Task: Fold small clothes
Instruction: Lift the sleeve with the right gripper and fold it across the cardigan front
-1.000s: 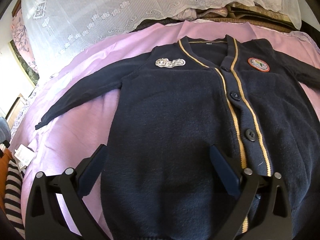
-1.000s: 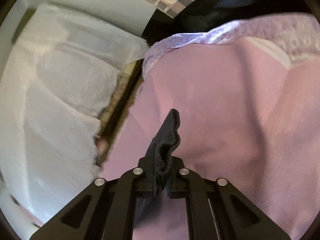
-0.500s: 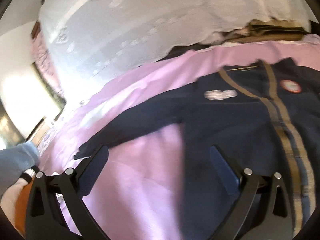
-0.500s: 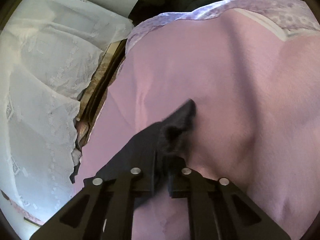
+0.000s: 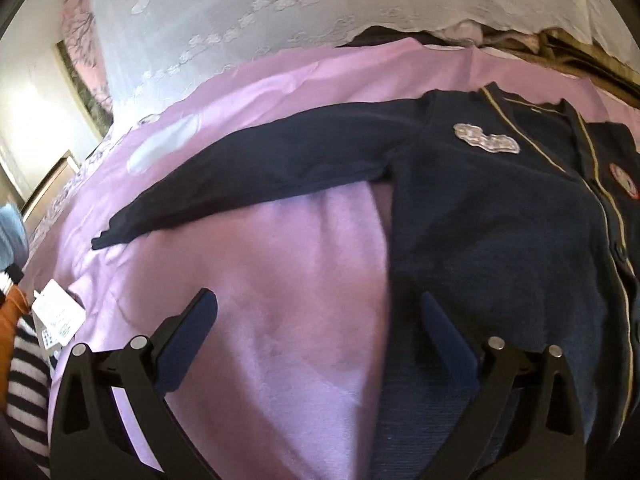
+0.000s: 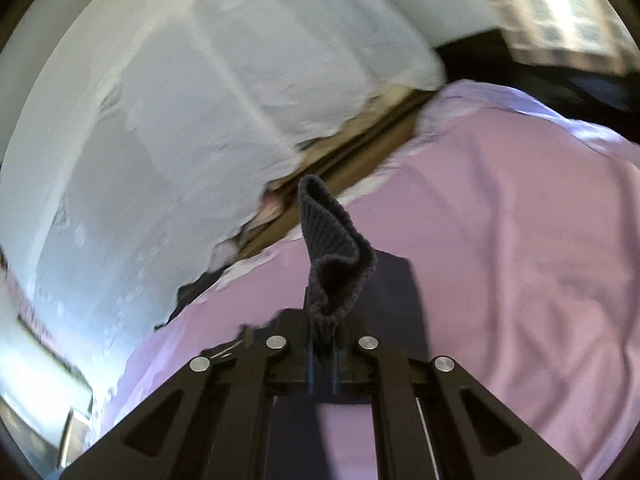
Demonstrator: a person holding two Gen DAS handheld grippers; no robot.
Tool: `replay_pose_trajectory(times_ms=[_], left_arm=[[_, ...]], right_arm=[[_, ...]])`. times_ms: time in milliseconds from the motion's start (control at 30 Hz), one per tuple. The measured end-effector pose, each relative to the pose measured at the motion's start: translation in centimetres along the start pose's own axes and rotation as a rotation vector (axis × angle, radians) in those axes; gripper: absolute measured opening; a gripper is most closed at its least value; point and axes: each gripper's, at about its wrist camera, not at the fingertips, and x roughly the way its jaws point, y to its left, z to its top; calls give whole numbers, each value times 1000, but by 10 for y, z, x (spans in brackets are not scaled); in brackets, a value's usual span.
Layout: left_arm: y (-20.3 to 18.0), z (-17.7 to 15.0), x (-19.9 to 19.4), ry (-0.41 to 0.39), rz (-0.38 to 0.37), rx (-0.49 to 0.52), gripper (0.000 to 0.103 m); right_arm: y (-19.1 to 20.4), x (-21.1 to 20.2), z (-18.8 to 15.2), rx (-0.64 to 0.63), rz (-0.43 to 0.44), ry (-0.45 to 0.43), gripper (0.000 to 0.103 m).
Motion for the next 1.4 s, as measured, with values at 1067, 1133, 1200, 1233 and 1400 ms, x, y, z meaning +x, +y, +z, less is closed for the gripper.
replay_pose_trajectory(times_ms=[1067, 1133, 1200, 1233, 1400], left_arm=[[-10, 99, 66, 100, -374, -309, 99], [-9, 99, 70, 103, -363, -313, 99], [-12, 99, 70, 98, -348, -301, 99], [-15, 99, 69, 91, -333, -287, 99], [-19, 97, 68, 78, -305, -252, 99]], right_arm=[[201, 148, -130, -272, 163, 305, 7], [203, 160, -144, -302, 150, 349, 10], [202, 172, -158, -332, 137, 397, 11], [201, 178, -166, -341, 134, 424, 11], [196, 185, -172, -333, 154, 458, 11]])
